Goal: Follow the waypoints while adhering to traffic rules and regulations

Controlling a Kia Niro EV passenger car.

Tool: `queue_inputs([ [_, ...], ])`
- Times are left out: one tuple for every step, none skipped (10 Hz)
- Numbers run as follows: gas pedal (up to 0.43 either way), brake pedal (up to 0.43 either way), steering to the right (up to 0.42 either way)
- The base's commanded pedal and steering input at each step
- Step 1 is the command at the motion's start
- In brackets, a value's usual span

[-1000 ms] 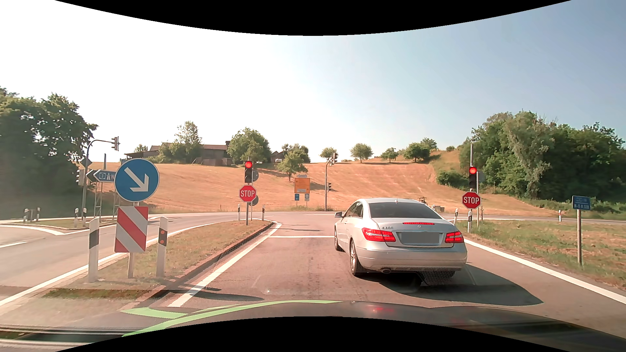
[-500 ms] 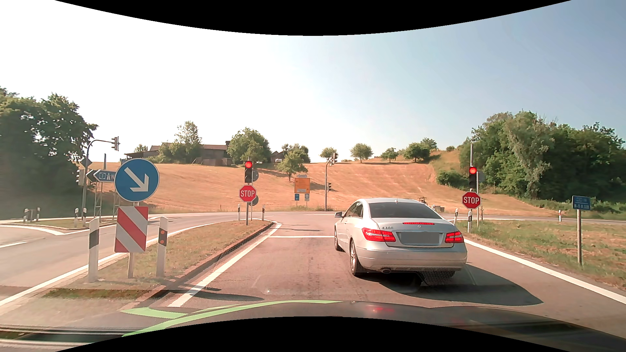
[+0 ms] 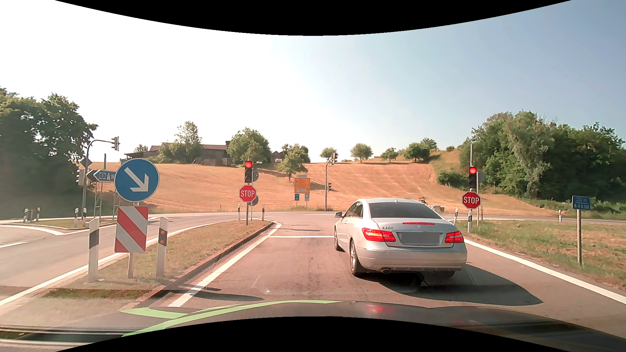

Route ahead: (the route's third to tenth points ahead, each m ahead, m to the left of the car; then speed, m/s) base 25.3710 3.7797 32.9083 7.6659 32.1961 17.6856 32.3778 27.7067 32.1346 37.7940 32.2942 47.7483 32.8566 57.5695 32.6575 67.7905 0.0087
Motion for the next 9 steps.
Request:
queue_inputs([
  [0.0,0.415,0.001],
  [0.0,0.415,0.001],
  [0.0,0.415,0.001],
  [0.0,0.415,0.001],
  [0.0,0.409,0.001],
  [0.0,0.409,0.001],
  [0.0,0.409,0.001],
  [0.0,0.409,0.001],
  [0.0,0.409,0.001],
])
